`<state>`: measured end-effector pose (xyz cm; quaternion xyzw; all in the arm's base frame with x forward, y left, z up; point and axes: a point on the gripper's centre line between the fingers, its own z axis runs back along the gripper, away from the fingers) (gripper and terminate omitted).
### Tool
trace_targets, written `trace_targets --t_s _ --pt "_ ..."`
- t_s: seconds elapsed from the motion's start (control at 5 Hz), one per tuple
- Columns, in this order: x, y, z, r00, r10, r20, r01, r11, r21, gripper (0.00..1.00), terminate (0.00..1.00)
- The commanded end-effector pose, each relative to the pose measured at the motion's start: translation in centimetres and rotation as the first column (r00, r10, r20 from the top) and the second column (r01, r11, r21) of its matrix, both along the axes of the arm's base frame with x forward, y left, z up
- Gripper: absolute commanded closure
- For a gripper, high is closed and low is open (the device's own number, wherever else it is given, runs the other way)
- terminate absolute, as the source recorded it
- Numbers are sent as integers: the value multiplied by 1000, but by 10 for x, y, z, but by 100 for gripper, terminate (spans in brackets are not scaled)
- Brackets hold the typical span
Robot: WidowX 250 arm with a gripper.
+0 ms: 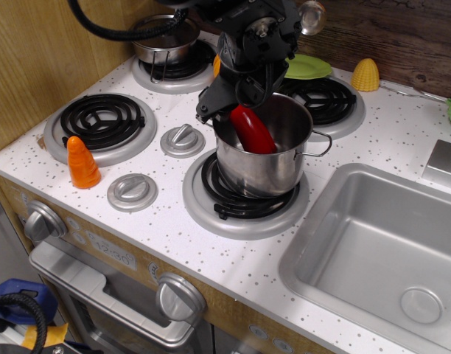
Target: Put pepper in pot or pan
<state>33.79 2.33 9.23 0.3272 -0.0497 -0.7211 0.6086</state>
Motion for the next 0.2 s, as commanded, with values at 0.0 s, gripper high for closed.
trace_targets --t_s 0.0 --pt "7 -2 12 999 -9 41 10 1000 -2 0 100"
